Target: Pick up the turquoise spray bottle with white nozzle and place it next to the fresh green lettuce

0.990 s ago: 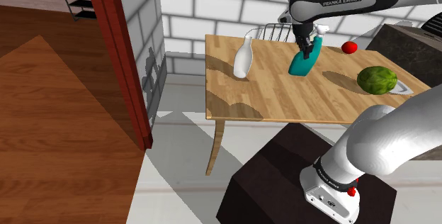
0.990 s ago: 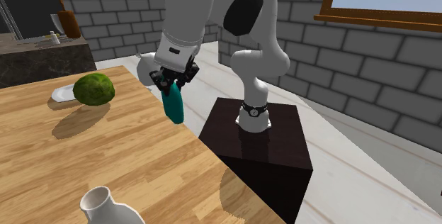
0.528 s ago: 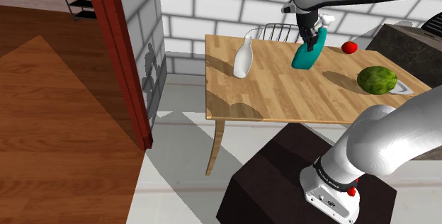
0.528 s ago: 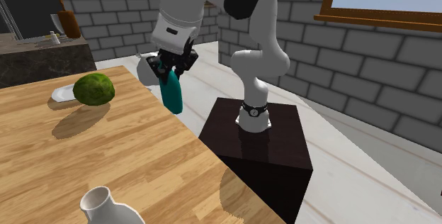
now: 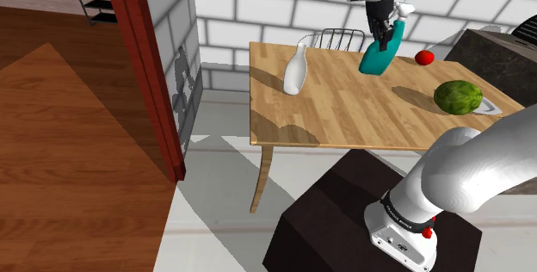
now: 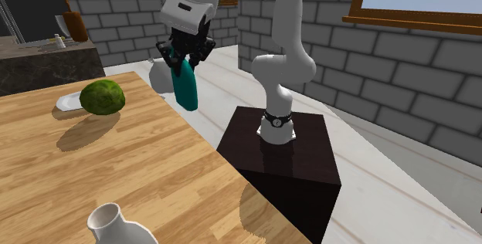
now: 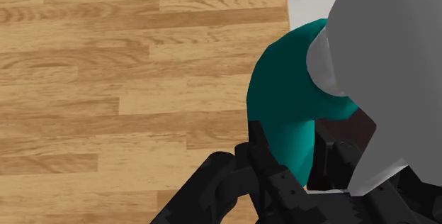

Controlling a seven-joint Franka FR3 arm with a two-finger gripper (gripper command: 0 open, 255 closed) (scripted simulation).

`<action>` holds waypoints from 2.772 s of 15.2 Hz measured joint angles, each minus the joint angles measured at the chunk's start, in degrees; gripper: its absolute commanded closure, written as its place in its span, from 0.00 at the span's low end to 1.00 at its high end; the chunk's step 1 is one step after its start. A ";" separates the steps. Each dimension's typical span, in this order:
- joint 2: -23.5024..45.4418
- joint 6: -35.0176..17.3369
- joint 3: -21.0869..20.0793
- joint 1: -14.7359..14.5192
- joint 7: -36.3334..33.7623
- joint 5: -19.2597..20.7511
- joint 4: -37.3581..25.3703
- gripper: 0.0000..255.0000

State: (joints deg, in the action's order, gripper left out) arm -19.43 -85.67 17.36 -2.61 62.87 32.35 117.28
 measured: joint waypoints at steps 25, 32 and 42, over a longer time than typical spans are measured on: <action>-13.49 -0.91 11.88 7.91 19.13 12.30 2.59 1.00; -15.97 -4.91 19.26 10.79 27.30 17.33 2.32 1.00; -13.49 -11.88 33.43 10.64 40.08 21.07 -5.28 1.00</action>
State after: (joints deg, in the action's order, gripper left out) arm -32.92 -97.55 50.79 8.03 102.96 53.42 112.01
